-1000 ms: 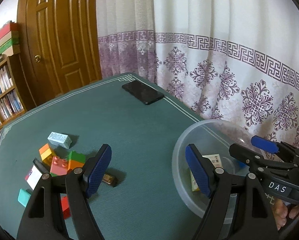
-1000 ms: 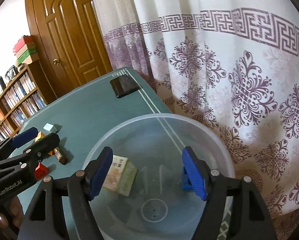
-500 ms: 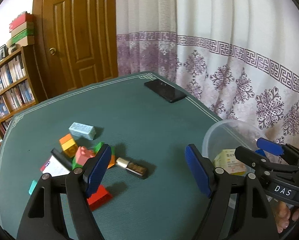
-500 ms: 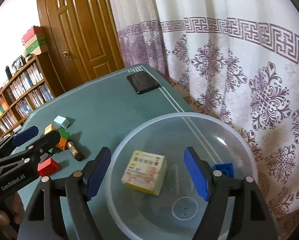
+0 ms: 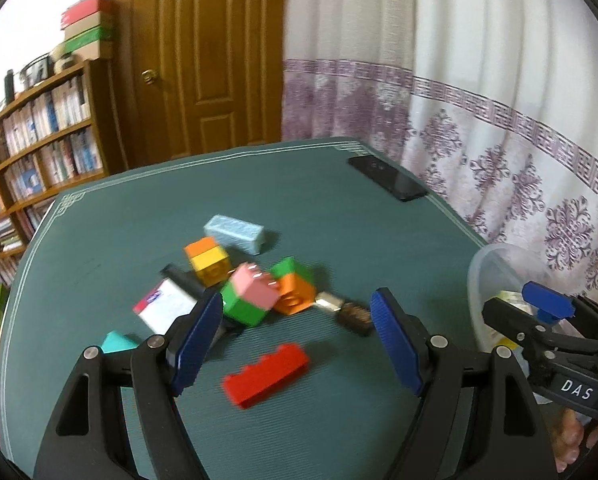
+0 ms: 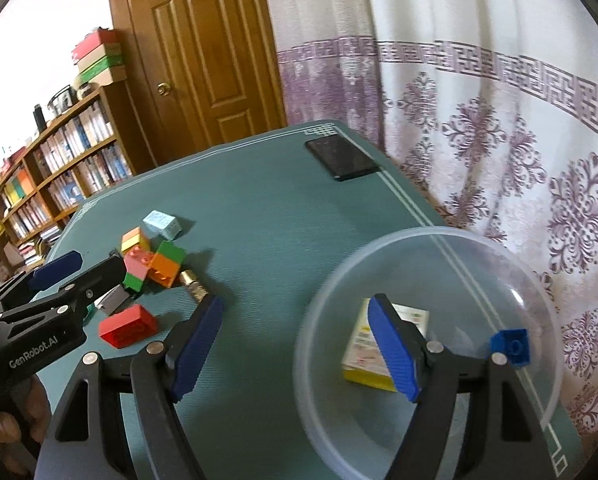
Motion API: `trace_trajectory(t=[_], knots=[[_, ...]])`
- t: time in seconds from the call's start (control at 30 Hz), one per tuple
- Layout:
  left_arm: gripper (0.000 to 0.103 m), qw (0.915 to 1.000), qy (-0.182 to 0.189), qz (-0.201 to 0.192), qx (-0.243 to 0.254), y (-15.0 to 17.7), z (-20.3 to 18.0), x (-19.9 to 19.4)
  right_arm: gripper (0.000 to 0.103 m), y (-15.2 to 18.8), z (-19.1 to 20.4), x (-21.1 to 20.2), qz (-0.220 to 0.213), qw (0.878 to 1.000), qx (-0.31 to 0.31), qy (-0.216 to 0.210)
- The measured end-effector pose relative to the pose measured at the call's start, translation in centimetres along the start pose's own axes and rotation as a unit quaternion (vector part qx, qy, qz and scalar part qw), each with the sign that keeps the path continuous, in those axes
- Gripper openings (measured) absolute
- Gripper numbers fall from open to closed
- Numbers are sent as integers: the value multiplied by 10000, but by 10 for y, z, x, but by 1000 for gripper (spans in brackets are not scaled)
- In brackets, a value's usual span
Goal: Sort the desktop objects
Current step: 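Move both tools away from the bowl back over the table objects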
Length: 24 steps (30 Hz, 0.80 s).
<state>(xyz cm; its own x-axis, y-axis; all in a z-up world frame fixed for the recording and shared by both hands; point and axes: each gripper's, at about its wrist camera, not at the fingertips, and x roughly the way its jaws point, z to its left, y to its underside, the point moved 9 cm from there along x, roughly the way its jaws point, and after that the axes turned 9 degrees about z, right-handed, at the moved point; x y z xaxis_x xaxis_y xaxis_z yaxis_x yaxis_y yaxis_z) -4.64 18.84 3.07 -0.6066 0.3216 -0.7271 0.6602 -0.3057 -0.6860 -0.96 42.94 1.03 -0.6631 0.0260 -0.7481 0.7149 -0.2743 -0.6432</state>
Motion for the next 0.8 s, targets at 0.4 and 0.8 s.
trace_trajectory(t=[0.4,0.8], knots=[[80,9967,-432,182,-660,24,79,11,79,4,41,17,147,9991,-321,-212],[80,9892,-800,322,-1187,38,144,20,79,5,65,32,271,9977,-518,-345]])
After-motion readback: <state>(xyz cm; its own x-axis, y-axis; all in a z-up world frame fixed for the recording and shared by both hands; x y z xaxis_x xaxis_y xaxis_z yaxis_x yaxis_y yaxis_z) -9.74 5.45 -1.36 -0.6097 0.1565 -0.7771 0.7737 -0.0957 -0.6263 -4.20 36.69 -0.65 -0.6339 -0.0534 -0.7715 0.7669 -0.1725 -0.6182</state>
